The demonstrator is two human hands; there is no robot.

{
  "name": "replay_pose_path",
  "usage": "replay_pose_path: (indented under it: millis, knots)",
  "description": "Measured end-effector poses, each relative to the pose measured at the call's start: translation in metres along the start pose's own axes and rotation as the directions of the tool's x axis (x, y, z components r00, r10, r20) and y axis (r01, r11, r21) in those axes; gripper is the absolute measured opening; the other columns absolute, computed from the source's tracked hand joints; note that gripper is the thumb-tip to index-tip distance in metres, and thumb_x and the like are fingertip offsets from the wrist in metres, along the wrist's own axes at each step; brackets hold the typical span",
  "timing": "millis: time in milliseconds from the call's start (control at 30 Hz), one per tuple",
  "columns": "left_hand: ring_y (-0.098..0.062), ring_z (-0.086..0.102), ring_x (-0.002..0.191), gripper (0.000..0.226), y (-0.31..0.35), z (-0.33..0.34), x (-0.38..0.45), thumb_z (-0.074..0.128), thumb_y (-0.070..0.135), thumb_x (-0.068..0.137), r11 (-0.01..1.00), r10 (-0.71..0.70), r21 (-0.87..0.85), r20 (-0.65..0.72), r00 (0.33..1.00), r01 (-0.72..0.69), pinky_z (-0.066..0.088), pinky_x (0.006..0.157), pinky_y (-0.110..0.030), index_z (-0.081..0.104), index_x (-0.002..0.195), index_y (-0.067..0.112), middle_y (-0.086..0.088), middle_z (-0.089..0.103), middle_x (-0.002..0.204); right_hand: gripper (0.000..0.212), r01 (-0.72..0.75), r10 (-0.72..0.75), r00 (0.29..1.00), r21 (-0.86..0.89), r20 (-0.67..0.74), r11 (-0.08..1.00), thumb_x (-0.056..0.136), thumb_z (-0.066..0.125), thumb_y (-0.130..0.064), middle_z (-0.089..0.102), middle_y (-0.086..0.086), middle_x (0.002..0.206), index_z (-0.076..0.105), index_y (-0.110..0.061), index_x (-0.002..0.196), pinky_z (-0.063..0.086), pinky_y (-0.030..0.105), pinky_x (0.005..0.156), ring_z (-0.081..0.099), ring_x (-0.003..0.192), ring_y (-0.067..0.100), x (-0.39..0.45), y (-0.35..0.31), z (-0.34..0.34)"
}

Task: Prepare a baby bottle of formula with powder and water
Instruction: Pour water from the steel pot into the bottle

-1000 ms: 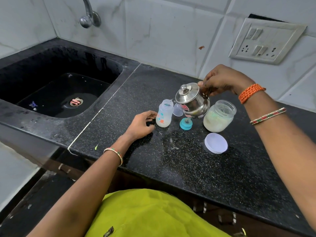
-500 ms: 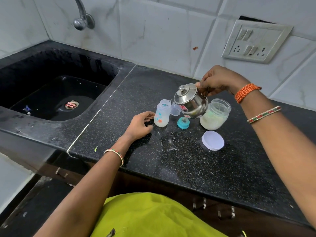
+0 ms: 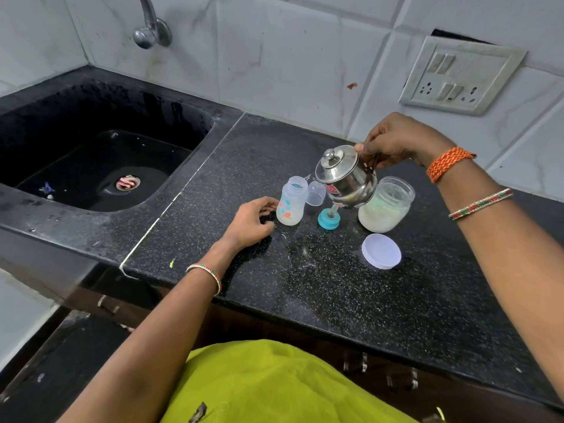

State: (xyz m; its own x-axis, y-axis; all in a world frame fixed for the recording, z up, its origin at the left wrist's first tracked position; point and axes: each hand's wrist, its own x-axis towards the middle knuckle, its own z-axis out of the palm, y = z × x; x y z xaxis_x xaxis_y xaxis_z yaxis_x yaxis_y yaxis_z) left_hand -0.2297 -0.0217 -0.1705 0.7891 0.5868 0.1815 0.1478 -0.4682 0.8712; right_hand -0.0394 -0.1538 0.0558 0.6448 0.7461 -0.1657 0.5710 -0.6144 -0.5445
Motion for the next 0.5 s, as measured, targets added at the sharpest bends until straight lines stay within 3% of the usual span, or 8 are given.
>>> replay_pose_path:
  millis: [233,500]
  knots:
    - [-0.007,0.059,0.104,0.048,-0.0004,0.0005,0.0011,0.055,-0.004,0.072,1.000,-0.003,-0.002,0.005,1.000,0.003,0.041,0.089,-0.003,0.060,0.118,0.010,0.003,0.063,0.110,0.018,0.009,-0.009,1.000,-0.024,-0.018,1.000,0.083,0.072,-0.026,0.070,0.010,0.080,0.069,-0.010,0.077,0.057,0.030,0.068,0.068,0.079,0.021,0.0032,0.0034,0.0011]
    - [-0.007,0.058,0.106,0.049,-0.0005,0.0008,0.0007,0.054,-0.004,0.073,1.000,-0.003,0.010,0.006,1.000,0.003,0.041,0.089,-0.004,0.059,0.119,0.010,0.003,0.062,0.112,0.018,0.018,-0.018,0.999,-0.018,-0.035,1.000,0.083,0.071,-0.026,0.070,0.012,0.083,0.070,-0.008,0.081,0.058,0.033,0.074,0.068,0.081,0.022,0.0026,0.0068,0.0037]
